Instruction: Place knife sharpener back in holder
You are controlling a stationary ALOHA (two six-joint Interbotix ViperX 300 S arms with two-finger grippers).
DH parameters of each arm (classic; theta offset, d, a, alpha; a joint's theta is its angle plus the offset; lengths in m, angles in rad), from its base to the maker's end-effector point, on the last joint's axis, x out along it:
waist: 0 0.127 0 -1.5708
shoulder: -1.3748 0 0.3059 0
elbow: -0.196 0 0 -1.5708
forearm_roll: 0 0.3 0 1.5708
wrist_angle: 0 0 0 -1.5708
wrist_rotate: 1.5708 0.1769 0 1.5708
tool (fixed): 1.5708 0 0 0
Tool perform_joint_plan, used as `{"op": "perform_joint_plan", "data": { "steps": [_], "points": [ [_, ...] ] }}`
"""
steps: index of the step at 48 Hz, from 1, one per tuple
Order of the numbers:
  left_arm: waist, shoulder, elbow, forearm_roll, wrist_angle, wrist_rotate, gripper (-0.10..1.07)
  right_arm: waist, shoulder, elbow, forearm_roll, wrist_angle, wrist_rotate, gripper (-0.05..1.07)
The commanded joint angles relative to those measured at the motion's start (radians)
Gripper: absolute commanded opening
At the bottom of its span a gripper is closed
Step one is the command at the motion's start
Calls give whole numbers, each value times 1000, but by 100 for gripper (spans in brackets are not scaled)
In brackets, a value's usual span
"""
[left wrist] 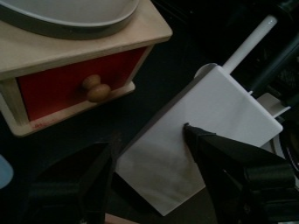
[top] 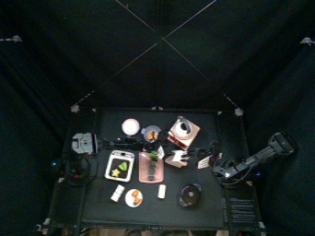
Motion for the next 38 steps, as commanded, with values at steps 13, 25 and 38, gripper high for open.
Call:
{"op": "perform_joint_plan", "data": {
  "steps": [13,25,38],
  "points": [
    [0,-35,-12,2,-3,2,94,-15,2,5,-6,-49,12,32],
    [0,-37,-12,2,-3,2,94,-71,6,23,-5,-141,11,32],
    [0,-38,-11,2,-5,2,94,-71,-15,8,-21,-110,-6,32]
  ]
}}
